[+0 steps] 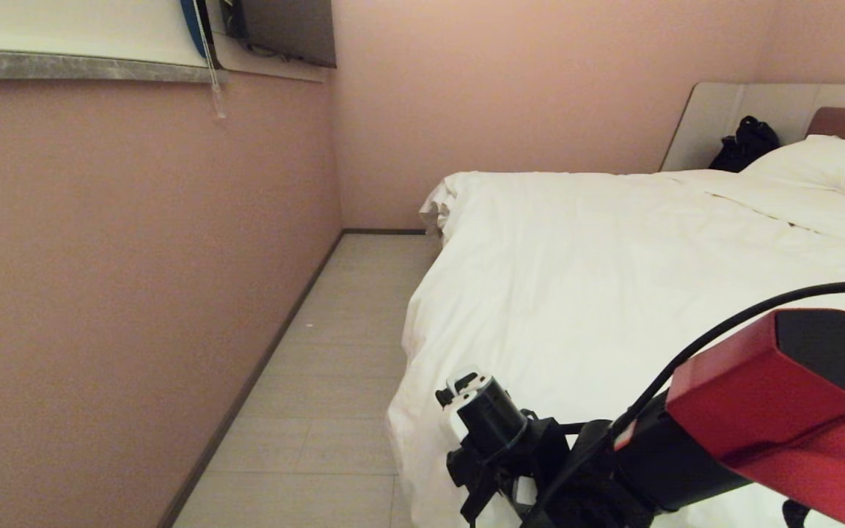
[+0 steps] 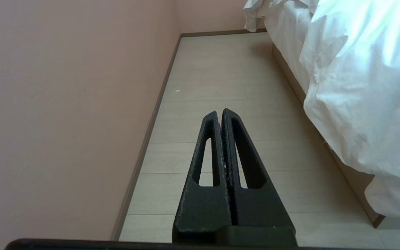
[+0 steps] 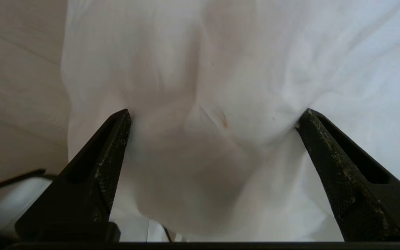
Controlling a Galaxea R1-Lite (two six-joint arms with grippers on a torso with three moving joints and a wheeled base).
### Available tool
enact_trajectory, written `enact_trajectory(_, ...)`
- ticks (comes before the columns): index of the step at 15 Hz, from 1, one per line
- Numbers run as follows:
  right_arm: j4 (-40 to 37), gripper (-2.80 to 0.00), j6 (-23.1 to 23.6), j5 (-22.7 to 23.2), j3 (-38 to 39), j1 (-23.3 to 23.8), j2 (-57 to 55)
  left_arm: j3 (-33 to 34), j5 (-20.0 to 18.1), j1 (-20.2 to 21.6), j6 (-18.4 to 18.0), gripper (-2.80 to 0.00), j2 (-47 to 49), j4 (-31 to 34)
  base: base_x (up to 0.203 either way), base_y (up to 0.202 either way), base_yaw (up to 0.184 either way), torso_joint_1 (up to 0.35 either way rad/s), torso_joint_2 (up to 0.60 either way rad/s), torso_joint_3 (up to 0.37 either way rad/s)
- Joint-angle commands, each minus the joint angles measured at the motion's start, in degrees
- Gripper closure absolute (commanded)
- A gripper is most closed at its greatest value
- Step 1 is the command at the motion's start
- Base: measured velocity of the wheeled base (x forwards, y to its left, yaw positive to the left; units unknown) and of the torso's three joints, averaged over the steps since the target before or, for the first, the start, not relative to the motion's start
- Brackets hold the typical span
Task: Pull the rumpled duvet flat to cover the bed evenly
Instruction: Flatten the corners of the folded blanket
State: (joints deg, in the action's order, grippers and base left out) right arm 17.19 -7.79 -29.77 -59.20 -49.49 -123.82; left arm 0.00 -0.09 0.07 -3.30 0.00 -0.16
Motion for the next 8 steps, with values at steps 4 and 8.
enact_trajectory(4,0.1,-2.80,-0.3,-3.9,-1.6,0.0,-3.9,0.0,0.0,0.0,0.0,0.00,0.0,0.0,0.000,0.000,0.000,0.000,0.00,0.000)
enact_trajectory(8,0.2,-2.80,-0.6,-3.9,-3.5,0.5,-6.1,0.0,0.0,0.0,0.0,0.00,0.0,0.0,0.000,0.000,0.000,0.000,0.00,0.000)
